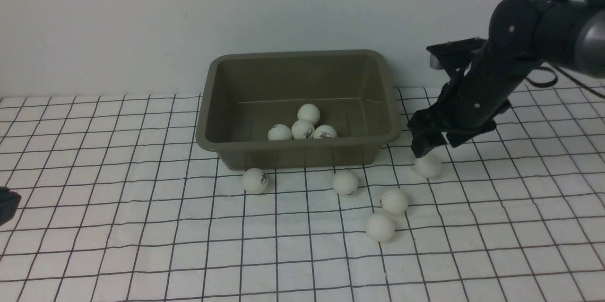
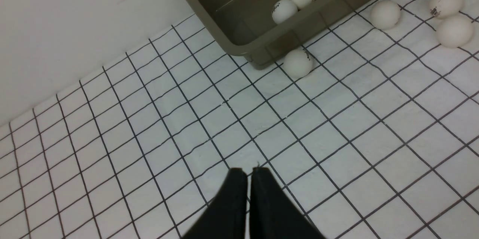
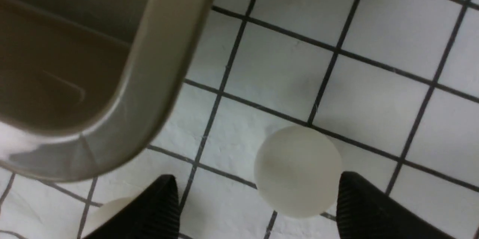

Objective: Put the table tennis balls into the box on the white checkered tablecloth.
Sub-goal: 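Reach for and grasp a ping pong ball on the table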

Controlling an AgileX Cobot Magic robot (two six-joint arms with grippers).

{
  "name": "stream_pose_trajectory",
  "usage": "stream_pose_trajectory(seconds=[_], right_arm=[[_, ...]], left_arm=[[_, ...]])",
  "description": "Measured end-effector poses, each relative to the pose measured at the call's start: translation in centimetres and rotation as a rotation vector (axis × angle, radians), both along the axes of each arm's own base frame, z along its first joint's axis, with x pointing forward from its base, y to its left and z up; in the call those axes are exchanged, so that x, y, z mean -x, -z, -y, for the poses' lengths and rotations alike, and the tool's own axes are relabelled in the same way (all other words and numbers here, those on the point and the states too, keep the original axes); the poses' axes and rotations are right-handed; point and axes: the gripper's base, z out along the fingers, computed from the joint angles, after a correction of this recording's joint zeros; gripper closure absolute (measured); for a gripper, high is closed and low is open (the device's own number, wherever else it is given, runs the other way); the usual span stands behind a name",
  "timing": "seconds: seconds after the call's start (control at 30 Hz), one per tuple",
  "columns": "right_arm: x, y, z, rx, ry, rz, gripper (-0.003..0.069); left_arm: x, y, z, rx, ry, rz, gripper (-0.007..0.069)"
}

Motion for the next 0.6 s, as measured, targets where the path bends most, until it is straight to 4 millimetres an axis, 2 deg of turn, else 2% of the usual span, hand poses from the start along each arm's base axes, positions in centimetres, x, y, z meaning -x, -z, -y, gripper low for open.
stream_pose_trajectory(seconds=[0.6], right_arm=[[-0.9, 3.3, -0.1, 0.032, -0.004, -0.013, 0.0158]], left_arm=[[0.0, 0.0, 0.0, 0.000, 0.000, 0.000, 0.0629]])
